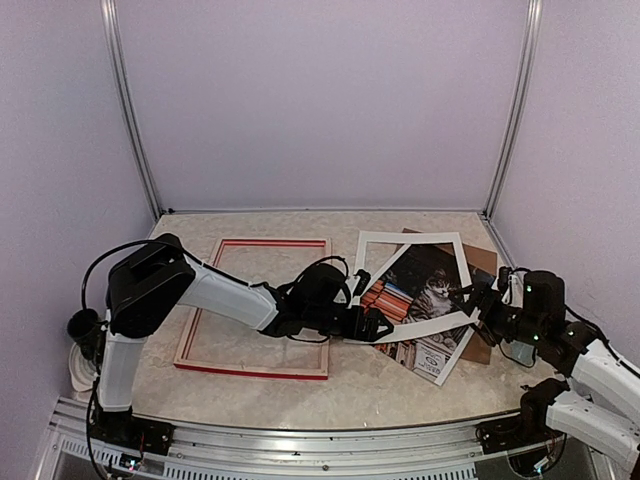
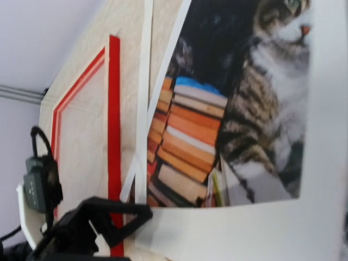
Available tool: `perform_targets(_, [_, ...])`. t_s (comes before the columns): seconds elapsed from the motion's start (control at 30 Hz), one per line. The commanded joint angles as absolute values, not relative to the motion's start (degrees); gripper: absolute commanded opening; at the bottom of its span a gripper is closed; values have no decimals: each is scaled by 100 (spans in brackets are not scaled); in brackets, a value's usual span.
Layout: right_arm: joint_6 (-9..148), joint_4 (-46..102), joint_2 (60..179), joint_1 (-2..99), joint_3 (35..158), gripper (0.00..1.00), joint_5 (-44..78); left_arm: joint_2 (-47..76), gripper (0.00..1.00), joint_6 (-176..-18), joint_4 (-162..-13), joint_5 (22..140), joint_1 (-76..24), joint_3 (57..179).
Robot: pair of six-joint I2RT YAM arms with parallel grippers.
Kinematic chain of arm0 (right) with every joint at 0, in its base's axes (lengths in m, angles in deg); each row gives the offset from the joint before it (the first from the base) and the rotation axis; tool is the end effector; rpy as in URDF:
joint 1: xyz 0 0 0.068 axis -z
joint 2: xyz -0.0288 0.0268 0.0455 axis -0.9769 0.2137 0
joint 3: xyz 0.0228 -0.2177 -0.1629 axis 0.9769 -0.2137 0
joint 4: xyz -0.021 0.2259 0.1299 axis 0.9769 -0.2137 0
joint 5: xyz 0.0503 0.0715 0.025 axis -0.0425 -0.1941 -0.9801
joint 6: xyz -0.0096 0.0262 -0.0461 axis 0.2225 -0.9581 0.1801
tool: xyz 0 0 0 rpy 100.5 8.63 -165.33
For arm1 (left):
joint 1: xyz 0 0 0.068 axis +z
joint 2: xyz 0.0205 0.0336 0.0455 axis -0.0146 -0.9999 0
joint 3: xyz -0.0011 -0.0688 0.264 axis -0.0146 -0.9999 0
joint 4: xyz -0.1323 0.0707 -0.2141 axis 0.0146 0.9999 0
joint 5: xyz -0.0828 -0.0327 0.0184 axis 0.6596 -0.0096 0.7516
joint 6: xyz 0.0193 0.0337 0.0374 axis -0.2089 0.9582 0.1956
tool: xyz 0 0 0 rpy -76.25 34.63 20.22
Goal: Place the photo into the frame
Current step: Pick up the mat board from the photo.
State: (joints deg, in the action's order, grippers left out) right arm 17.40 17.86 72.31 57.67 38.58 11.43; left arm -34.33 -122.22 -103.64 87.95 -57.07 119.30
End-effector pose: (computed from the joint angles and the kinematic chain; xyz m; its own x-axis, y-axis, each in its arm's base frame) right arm 0.1382 0.0591 0.2001 -0.6748 0.6407 -0.3663 0.0972 0.5692 0.8164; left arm 0.2373 -0.3960 0.1215 -0.7893 0.1712 -0.5896 0.5771 0.5347 -0.6173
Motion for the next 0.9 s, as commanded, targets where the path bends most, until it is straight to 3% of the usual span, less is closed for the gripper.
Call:
perform_targets(0.0, [1962, 1991, 7367, 5709, 4161, 99, 1635, -3361, 98, -12210, -10212, 8874, -5784, 11709])
perform_targets(0.3, [2472, 2043, 8171, 5781, 4575, 98, 1822, -3266, 98, -12179, -10226, 8831, -5771, 11580])
perform_targets(0.57, [2357, 2585, 8737, 5900, 4533, 88, 1401, -3206, 98, -12192, -10277, 8813, -5779, 11472])
perform_targets(0.67, [2253, 2707, 8777, 5911, 4490, 75, 1334, -3201, 98, -12200, -10290, 8813, -5774, 11460])
perform_targets(0.87, [2247, 2387, 8700, 5929, 4606, 34, 1627, -3168, 99, -12196, -10324, 8829, -5777, 11443])
